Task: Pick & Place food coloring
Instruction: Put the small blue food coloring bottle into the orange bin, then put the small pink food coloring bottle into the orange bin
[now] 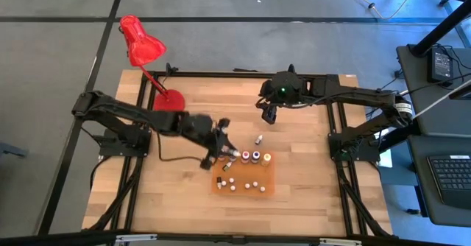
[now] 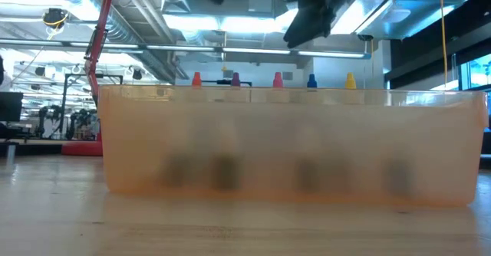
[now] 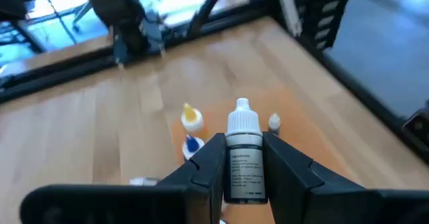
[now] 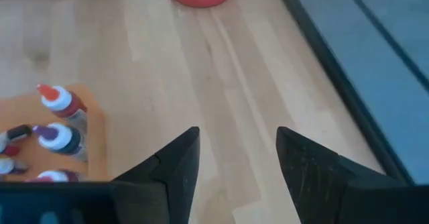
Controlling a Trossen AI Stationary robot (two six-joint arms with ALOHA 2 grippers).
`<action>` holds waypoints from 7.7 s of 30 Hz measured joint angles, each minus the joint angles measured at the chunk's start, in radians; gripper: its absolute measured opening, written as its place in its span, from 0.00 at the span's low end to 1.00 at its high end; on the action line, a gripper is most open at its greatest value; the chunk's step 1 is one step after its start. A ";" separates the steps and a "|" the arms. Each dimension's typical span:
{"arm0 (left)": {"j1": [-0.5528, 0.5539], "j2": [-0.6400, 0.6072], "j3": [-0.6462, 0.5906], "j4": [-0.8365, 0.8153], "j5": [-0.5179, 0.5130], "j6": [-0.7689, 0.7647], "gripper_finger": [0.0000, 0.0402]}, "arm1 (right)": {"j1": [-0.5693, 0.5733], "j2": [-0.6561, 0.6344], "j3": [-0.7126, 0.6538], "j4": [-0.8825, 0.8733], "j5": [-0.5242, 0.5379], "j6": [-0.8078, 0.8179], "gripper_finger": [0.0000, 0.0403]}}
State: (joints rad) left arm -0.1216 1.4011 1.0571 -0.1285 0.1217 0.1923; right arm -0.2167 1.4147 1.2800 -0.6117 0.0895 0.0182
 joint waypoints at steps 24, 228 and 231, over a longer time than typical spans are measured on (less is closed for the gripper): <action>-0.244 0.404 -0.001 0.132 -0.422 -0.328 0.20 | 0.393 -0.042 0.000 -0.075 0.232 0.269 0.49; 0.119 -1.130 -0.986 0.386 -0.184 -0.258 0.31 | -0.068 0.188 -0.638 0.673 -0.442 -0.584 0.60; 0.119 -1.130 -0.986 0.386 -0.184 -0.258 0.30 | -0.068 0.217 -0.638 0.713 -0.466 -0.623 0.60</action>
State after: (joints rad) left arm -0.0029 0.2708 0.0715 0.2577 -0.0621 -0.0654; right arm -0.2844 1.6315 0.6418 0.1009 -0.3761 -0.6044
